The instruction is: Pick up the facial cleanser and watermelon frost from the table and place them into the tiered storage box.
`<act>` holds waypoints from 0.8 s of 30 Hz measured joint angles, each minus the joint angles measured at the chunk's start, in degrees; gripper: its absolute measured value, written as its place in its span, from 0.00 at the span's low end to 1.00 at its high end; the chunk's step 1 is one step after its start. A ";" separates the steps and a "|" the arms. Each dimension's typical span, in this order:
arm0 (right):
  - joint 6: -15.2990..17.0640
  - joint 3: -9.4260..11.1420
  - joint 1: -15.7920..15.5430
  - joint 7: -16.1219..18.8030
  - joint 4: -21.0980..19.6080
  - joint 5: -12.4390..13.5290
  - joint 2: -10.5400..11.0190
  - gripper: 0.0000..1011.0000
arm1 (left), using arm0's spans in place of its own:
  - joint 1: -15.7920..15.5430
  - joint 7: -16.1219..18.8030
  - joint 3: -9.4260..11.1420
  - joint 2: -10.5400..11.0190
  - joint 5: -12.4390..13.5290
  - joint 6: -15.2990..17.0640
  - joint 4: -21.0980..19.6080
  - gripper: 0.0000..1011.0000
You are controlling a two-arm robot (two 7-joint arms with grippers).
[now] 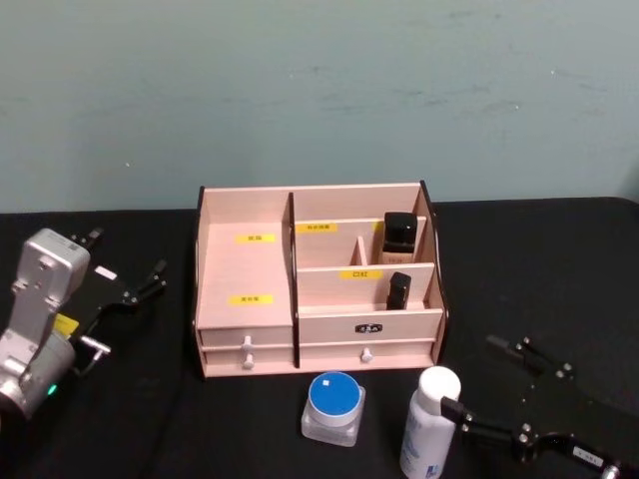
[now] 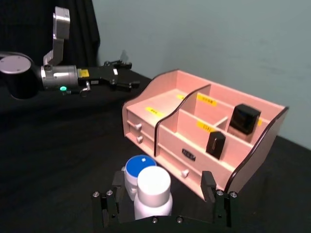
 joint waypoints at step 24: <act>1.03 -5.04 5.49 5.92 9.51 -2.22 -5.50 0.99 | 0.00 0.00 0.00 0.00 0.00 0.00 0.00 1.00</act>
